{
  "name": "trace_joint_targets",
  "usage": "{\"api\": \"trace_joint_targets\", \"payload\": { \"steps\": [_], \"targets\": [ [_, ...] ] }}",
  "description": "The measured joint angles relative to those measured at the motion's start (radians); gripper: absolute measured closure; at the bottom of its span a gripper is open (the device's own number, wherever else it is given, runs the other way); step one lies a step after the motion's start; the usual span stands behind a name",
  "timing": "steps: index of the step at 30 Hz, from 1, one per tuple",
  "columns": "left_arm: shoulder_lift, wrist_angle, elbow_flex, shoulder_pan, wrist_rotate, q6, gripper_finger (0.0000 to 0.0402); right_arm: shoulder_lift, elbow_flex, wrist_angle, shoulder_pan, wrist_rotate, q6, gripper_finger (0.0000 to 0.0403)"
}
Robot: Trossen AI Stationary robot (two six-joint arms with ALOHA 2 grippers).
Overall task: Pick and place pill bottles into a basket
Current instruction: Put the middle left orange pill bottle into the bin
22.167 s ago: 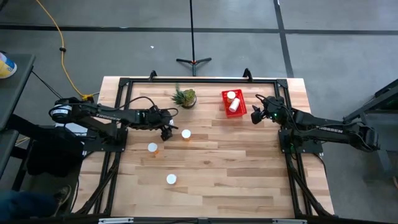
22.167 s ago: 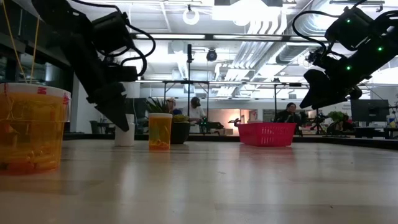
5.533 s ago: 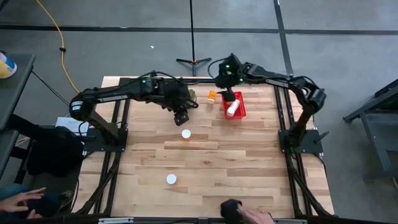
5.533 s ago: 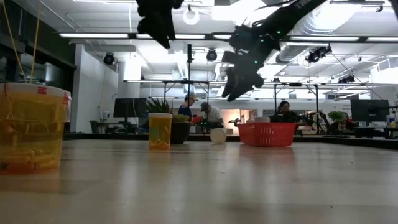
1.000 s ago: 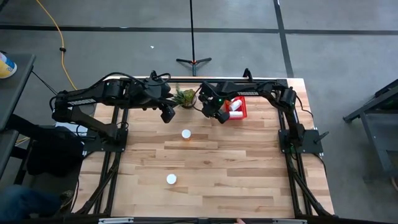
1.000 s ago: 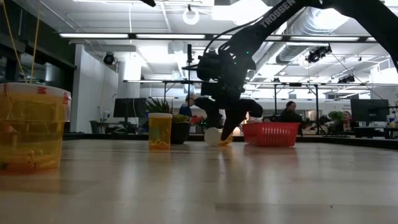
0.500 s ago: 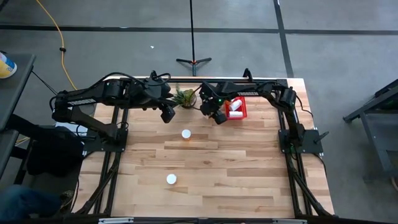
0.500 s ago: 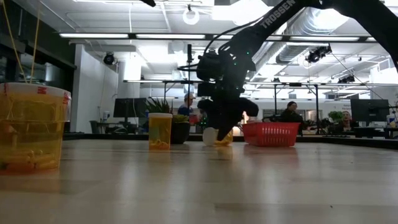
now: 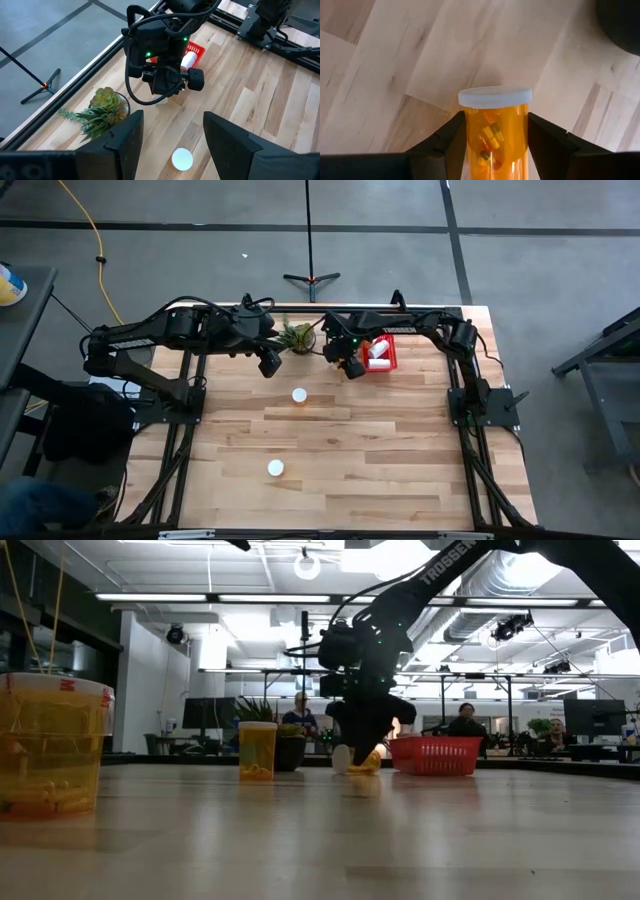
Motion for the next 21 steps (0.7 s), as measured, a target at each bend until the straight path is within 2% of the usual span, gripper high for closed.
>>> {"api": "trace_joint_targets", "payload": {
  "steps": [13,21],
  "targets": [
    [0.000,0.000,0.000,0.000,0.000,0.000,0.0163,-0.003,0.000,0.010,-0.013,-0.003,0.114,0.0230],
    [0.000,0.000,0.000,0.000,0.000,0.000,0.0163,-0.020,0.001,0.028,-0.028,-0.083,0.205,0.0232]
  ]
}}
